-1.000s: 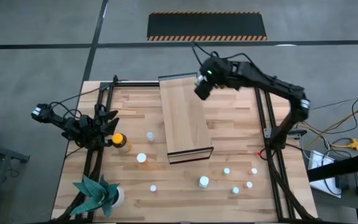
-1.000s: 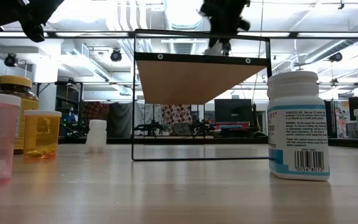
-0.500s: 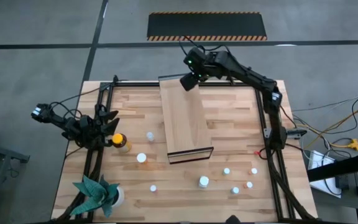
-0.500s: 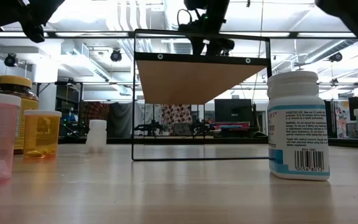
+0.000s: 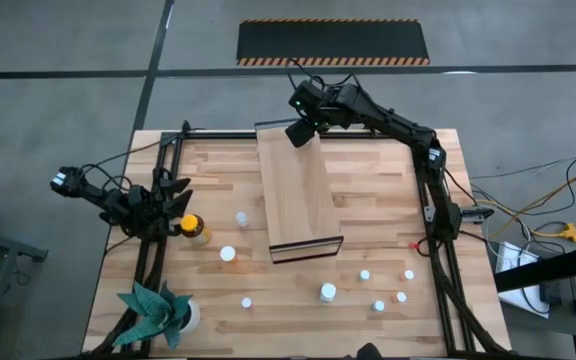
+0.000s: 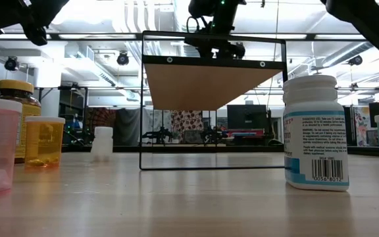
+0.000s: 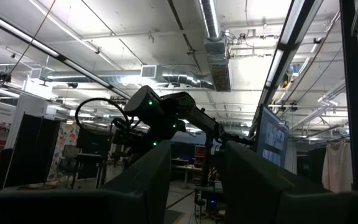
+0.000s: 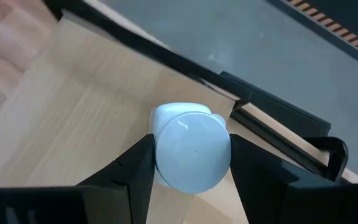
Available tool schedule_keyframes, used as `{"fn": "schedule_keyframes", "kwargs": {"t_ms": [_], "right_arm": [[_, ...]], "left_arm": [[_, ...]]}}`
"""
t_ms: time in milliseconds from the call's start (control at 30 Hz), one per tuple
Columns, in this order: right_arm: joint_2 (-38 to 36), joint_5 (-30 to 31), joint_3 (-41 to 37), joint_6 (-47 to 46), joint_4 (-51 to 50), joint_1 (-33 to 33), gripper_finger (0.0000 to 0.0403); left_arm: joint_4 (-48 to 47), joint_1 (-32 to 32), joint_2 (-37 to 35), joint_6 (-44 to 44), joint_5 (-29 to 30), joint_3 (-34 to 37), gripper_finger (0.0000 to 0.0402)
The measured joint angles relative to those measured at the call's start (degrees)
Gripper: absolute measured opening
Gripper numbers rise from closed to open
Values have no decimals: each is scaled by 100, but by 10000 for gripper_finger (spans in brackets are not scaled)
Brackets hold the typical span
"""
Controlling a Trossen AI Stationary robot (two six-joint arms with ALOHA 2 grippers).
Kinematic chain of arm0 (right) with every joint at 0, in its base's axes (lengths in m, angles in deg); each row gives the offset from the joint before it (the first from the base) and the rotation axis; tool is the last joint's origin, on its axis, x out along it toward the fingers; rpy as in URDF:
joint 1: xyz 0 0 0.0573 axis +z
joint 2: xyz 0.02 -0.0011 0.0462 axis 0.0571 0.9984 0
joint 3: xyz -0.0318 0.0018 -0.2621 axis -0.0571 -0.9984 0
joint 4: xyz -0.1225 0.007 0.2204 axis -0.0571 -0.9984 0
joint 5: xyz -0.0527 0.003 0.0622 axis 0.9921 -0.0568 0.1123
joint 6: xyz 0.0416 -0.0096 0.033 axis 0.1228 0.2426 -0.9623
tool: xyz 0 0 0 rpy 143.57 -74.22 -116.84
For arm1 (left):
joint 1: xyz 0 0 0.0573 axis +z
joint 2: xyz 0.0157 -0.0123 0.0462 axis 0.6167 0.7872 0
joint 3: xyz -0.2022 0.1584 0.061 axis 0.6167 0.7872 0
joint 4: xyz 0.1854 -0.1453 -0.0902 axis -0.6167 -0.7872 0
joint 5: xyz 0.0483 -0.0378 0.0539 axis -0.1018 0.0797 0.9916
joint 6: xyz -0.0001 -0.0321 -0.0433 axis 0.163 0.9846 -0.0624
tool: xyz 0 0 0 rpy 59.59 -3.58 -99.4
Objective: Pick and place medicine bottles onto shelf by color
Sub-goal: Put the top white pill bottle on the shelf
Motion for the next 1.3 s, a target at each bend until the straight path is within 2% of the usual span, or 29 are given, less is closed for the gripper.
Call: {"fn": "schedule_keyframes", "kwargs": {"t_ms": [200,500,633,733,867,1033,1200,1300], "right_arm": [[16,7,-48,0,-4,12,187],[41,-1,-89,35,43,25,250],[-19,-59,105,254,-58,24,269],[-215,-46,160,646,-65,4,267],[-350,-46,161,1182,-224,-211,229],[-318,-68,53,1794,-297,-537,136],[-308,-746,-302,2111,-110,-718,41],[-308,-970,-479,2124,-89,-709,15]], "left_arm": [[2,0,-1,1,0,1,136],[6,0,-4,0,0,2,136],[7,0,-4,19,0,2,136],[13,0,-4,29,0,2,136],[20,-2,-4,35,0,0,136],[16,0,-4,35,0,0,136],[15,-2,-4,33,0,2,136],[15,-1,-4,33,0,2,136]]}}
